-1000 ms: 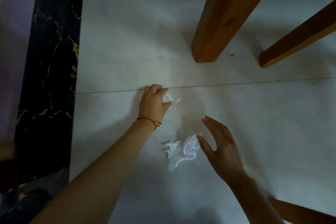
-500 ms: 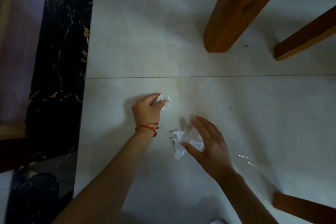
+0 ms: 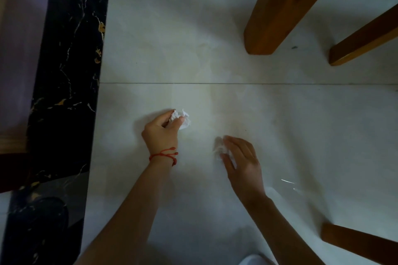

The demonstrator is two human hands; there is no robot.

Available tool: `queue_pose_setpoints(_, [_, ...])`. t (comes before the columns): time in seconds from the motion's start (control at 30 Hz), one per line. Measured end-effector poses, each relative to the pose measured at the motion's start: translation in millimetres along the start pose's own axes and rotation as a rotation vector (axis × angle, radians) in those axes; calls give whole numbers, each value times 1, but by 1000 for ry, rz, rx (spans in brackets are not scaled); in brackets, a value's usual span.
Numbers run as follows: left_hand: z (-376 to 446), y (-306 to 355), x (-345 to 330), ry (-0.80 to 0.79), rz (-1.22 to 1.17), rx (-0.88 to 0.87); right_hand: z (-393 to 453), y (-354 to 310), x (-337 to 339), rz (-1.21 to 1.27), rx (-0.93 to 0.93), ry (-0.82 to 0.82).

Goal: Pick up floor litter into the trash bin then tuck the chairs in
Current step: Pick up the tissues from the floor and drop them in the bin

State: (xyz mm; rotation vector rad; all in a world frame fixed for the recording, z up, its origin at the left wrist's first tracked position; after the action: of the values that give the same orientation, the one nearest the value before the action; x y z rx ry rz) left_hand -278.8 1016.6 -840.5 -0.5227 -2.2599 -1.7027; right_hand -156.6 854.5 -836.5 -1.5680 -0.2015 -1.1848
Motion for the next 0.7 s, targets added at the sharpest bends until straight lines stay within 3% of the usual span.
queue_pose_setpoints(0.1, [0, 4, -2, -11, 9, -11, 11, -2, 9, 142, -126, 62])
queue_pose_setpoints(0.23, [-4, 6, -11, -32, 14, -8, 24, 6, 11, 521, -631, 63])
queue_pose_setpoints(0.33, [-9, 7, -15, -70, -11, 17, 31, 11, 11, 712, -795, 79])
queue_pose_setpoints(0.7, [-38, 57, 18, -109, -97, 195, 49, -31, 59, 849, -957, 74])
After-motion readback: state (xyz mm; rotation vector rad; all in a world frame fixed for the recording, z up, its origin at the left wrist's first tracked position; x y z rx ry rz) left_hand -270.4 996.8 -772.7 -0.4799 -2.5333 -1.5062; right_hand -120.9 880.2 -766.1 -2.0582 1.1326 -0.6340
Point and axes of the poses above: each hand's wrist, its own z-axis towards the middle knuckle, its own x-axis out of the back of the hand, y = z × x, the point moved 4 cm from there along z, towards the middle knuckle
